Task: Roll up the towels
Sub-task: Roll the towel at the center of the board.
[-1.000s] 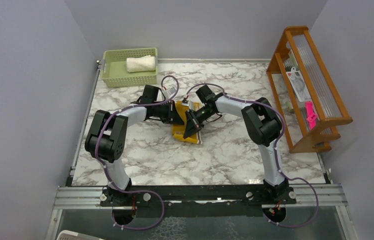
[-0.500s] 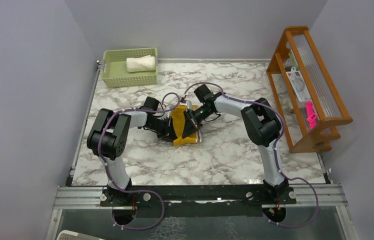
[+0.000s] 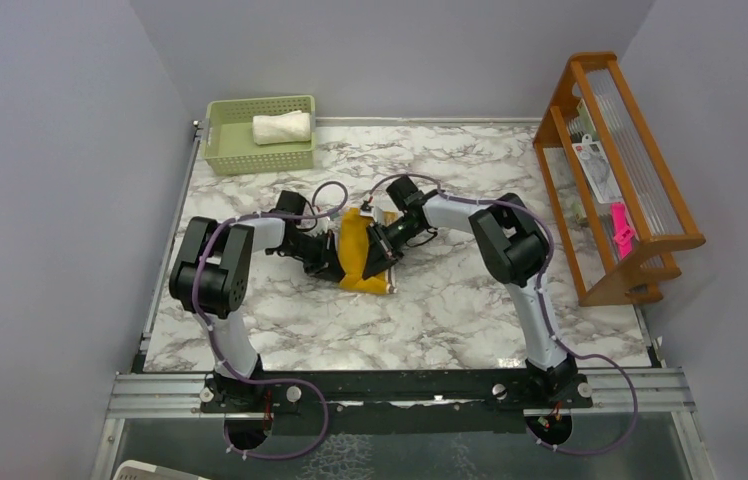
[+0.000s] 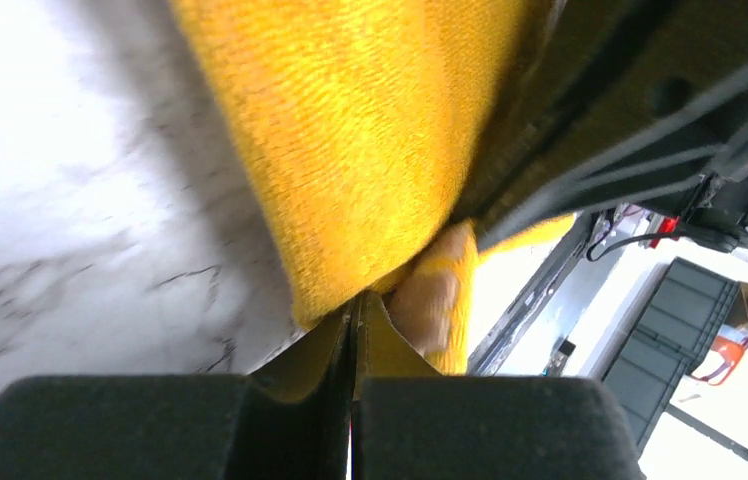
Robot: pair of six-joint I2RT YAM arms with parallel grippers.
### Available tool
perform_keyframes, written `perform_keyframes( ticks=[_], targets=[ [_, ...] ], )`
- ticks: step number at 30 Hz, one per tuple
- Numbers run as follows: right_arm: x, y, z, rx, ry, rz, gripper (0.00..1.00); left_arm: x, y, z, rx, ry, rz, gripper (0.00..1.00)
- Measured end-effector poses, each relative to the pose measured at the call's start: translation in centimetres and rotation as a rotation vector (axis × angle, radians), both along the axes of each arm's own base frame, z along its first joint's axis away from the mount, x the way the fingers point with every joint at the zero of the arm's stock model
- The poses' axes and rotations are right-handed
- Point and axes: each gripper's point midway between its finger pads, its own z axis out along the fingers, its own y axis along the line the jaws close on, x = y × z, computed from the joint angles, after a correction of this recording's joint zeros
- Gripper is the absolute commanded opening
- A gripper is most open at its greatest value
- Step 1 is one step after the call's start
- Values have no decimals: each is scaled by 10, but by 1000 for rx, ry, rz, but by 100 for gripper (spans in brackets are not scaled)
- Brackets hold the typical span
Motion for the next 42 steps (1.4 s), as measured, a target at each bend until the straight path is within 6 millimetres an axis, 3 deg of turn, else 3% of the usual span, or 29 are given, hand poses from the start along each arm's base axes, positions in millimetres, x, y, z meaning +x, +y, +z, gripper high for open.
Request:
perform_keyframes(
  ticks=[4,7,12,16,18,21,23,27,31,35,42],
  targets=[
    [3,-3,-21,-11,67,-19,1,7,13,5,17,-8,48,0],
    [5,-3,-21,-1,101,-26,1,14,25,10,53,-28,88,0],
    [8,-2,-22,9,124,-27,1,32,38,41,66,-117,150,0],
    [9,-1,-23,14,129,-26,1,37,25,70,14,-198,124,0],
    [9,-1,-23,14,131,-26,1,27,2,80,-21,-225,57,0],
    [10,0,-23,15,131,-25,1,10,-26,74,-60,-203,-7,0],
    [10,0,-23,15,131,-25,1,3,-30,62,-63,-168,-3,0],
    [9,-1,-24,15,132,-25,1,-3,-23,27,-18,-86,80,0],
    [8,-1,-24,28,134,-20,1,5,-10,7,32,-76,183,0],
    [7,-1,-24,35,130,-18,17,15,0,2,20,-84,282,0],
    [9,-7,-11,26,-38,-38,29,18,4,0,-13,-94,356,0]
  ],
)
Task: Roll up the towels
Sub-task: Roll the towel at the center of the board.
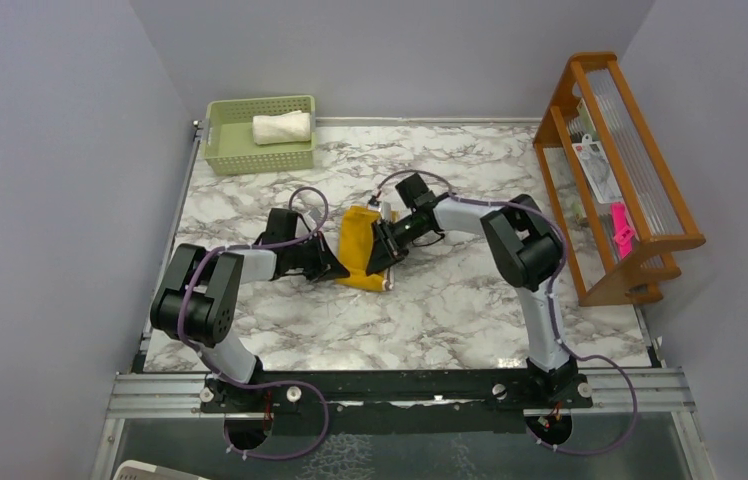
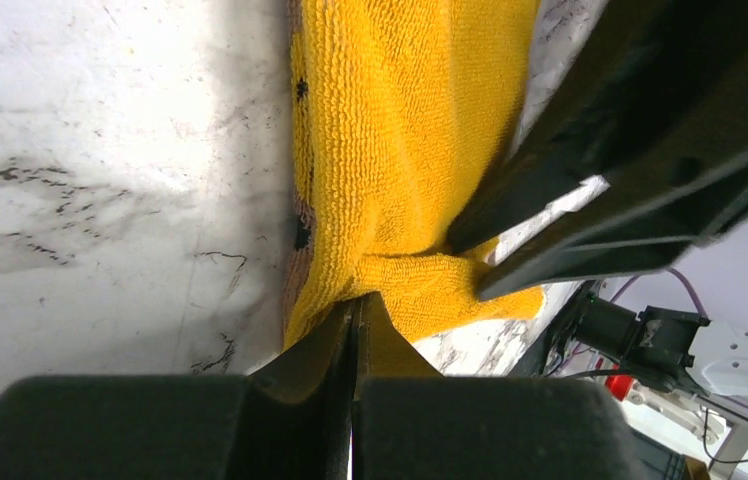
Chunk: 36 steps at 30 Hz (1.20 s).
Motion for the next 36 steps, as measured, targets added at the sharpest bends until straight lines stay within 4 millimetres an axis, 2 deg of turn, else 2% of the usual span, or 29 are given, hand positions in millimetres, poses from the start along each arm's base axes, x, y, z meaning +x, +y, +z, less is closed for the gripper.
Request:
perform_keyframes(
  ticks=[2,3,7,10,12,14,17,20,23,25,31,36],
  targets=[
    [7,-5,11,-21,-107,-35,29,1,1,0,-6,-9,11,0],
    [11,-7,19,-26,-165,-56,26,1,1,0,-9,-14,15,0],
    [32,-12,71,-3,-437,-142,3,2,1,-1,-18,-19,27,0],
    [40,-4,101,22,-595,-164,1,2,1,-1,-23,-21,33,0],
    [30,10,107,27,-651,-138,1,2,1,-1,-24,-21,34,0],
    [14,25,99,19,-659,-95,1,2,1,-1,-24,-20,36,0],
    [-12,39,72,-16,-627,-27,1,2,1,-1,-24,-19,36,0],
    [-27,34,42,-78,-571,6,1,2,1,-1,-22,-19,38,0],
    [-27,25,20,-139,-535,7,1,2,1,-1,-22,-18,39,0],
    [-28,20,13,-169,-524,6,1,2,2,-1,-21,-18,39,0],
    [-21,9,4,-223,-525,-21,1,3,3,-1,-12,-18,42,0],
    [-23,-3,-7,-253,-501,-31,1,6,5,-1,8,-23,46,0]
  ],
)
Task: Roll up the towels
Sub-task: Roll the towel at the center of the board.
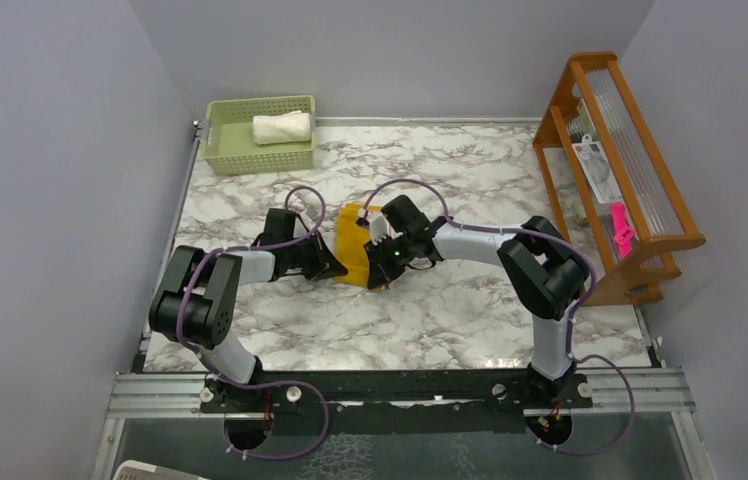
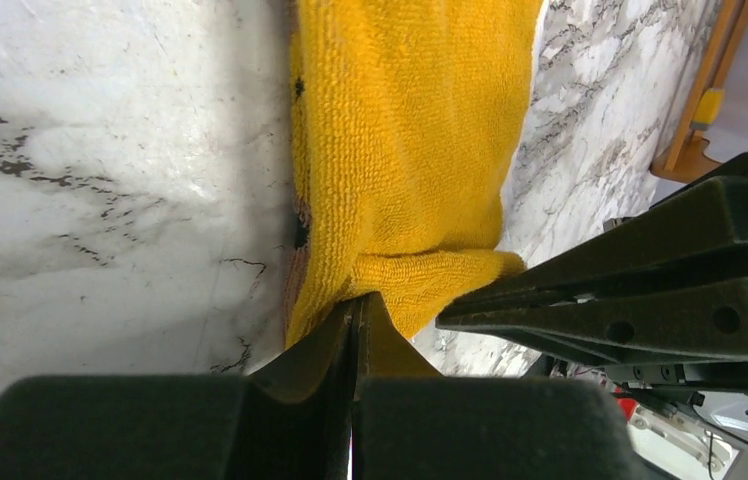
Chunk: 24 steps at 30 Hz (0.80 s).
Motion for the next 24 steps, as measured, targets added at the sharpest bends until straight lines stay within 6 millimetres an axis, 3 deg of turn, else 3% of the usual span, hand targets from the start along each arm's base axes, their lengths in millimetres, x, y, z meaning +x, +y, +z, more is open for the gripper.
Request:
perform_keyframes(
  ticks=[11,16,18,20,24],
  targets=[
    [15,-40,-3,5,45,-107,1,8,7,0,33,-26,25,0],
    [20,-43,2,23,34,-113,31,10,8,0,41,-32,24,0],
    [17,-41,12,30,-23,-96,47,10,9,0,42,-34,23,0],
    [7,-36,31,40,-129,-64,57,10,9,0,43,-34,23,0],
    [-28,-4,90,173,-398,77,62,10,9,0,43,-35,22,0]
  ],
)
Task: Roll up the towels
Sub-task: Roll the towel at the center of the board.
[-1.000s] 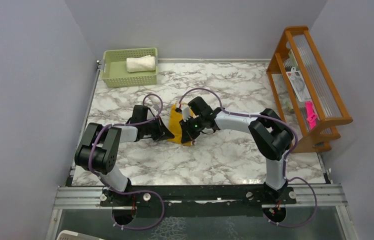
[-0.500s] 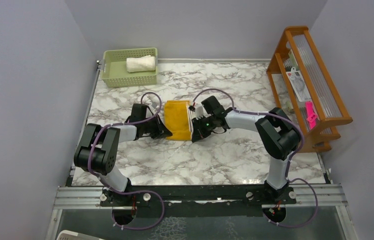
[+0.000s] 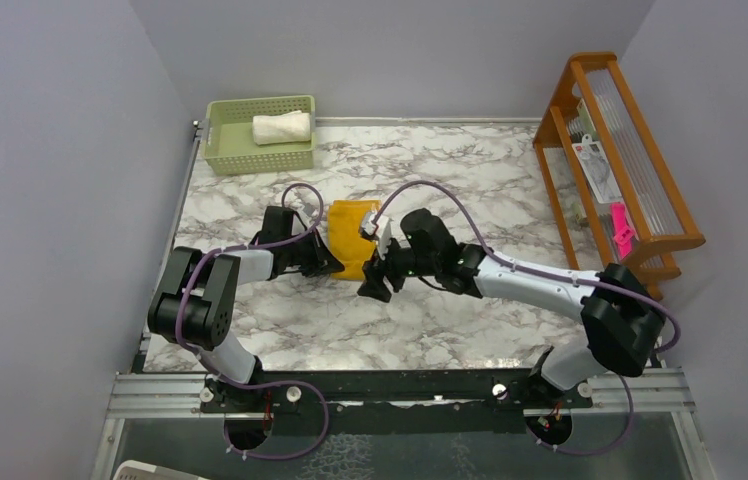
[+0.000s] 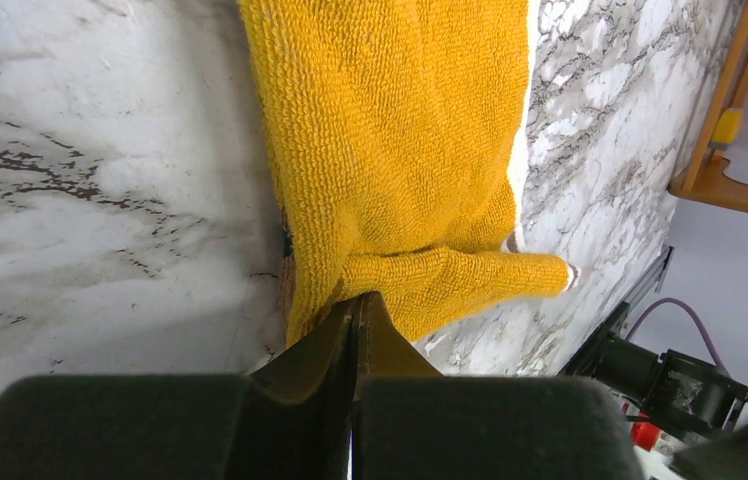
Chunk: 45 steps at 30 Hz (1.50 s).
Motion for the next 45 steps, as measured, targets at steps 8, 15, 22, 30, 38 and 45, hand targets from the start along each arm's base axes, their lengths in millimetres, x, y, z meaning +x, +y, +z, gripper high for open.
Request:
perform_keyframes(
  ticks=[8,15,22,30,38,45],
  targets=[
    [14,12,-23,-86,-260,138,62,0,0,0,0,0,-1,0],
    [3,10,-41,-122,-435,335,62,0,0,0,0,2,-1,0],
    [5,16,-56,-146,-545,464,53,0,0,0,-2,4,-2,0],
    [16,20,-80,-224,-576,524,49,0,0,0,-6,7,-3,0],
    [26,21,-78,-250,-631,528,50,0,0,0,-10,8,-4,0],
    [34,27,-79,-257,-653,518,52,0,0,0,-11,9,-4,0]
  ],
)
